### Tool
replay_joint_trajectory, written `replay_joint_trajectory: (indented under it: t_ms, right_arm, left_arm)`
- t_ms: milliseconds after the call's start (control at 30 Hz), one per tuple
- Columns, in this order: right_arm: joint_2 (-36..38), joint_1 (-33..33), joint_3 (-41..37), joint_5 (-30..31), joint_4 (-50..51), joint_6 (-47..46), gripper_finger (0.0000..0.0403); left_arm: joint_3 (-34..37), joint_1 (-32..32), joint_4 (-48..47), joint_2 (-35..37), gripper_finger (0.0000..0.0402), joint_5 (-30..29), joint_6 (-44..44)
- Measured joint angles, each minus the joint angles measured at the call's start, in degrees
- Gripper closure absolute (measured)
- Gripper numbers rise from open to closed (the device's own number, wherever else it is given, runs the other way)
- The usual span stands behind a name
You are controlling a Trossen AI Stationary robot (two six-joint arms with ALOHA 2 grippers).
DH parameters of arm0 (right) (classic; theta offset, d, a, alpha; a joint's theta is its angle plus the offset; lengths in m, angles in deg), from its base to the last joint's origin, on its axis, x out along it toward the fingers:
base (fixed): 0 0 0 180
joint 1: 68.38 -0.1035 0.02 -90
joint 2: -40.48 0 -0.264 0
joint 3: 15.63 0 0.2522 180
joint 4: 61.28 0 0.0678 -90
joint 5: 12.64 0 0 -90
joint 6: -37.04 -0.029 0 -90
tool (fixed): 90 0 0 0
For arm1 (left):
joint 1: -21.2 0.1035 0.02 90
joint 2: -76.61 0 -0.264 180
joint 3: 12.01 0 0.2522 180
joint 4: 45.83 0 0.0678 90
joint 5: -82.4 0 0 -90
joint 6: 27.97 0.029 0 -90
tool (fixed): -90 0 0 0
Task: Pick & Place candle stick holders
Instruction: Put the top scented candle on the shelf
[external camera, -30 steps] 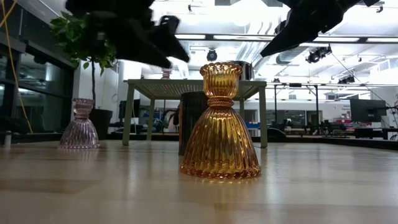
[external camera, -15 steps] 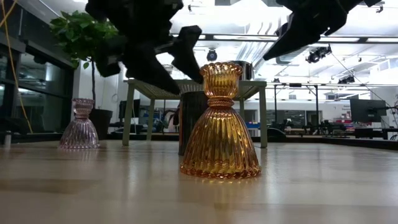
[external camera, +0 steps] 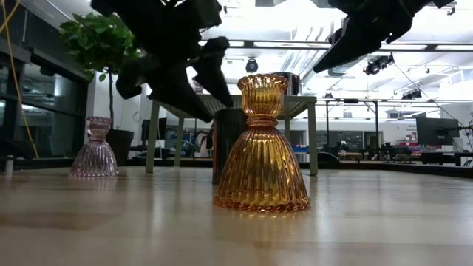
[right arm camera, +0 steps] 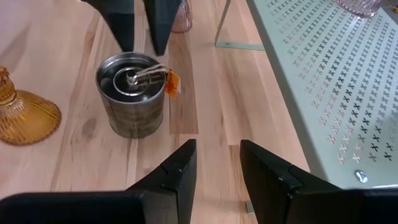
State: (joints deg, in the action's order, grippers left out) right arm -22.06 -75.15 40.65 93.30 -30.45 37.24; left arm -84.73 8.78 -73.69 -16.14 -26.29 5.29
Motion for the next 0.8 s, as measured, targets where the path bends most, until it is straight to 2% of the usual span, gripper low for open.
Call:
replay_joint_trajectory:
  t_ms: [133, 233, 400, 533, 567, 800]
  right_arm:
    - [0.01, -0.01, 0.0, -0.02, 0.46, -0.22, 0.0284]
    - [0.02, 0.01, 0.0, -0.02, 0.51, -0.22, 0.0284]
    - [0.02, -0.02, 0.0, 0.24, -0.22, -0.22, 0.0284]
    - [0.02, 0.03, 0.0, 0.41, -1.34, -0.24, 0.0284]
    - [0.02, 0.03, 0.0, 0.42, -1.49, -0.24, 0.0284]
    - [0.04, 0.01, 0.0, 0.61, -1.68, -0.31, 0.0284]
  left_arm:
    - [0.02, -1.96, -4.59, 0.89, 0.0158, -5.38, -5.76]
    - [0.09, -2.29, -10.92, 1.78, 0.0183, -4.16, -14.58]
    - [0.23, -0.97, -15.16, 1.86, 0.0276, 3.82, -27.87]
    - [2.55, 1.18, -8.21, 1.86, 0.0375, 9.75, -33.33]
    - [3.23, 1.71, -6.72, 1.84, 0.0388, 10.13, -34.64]
    - [4.42, 2.4, -3.98, -2.38, 0.0399, 10.42, -37.83]
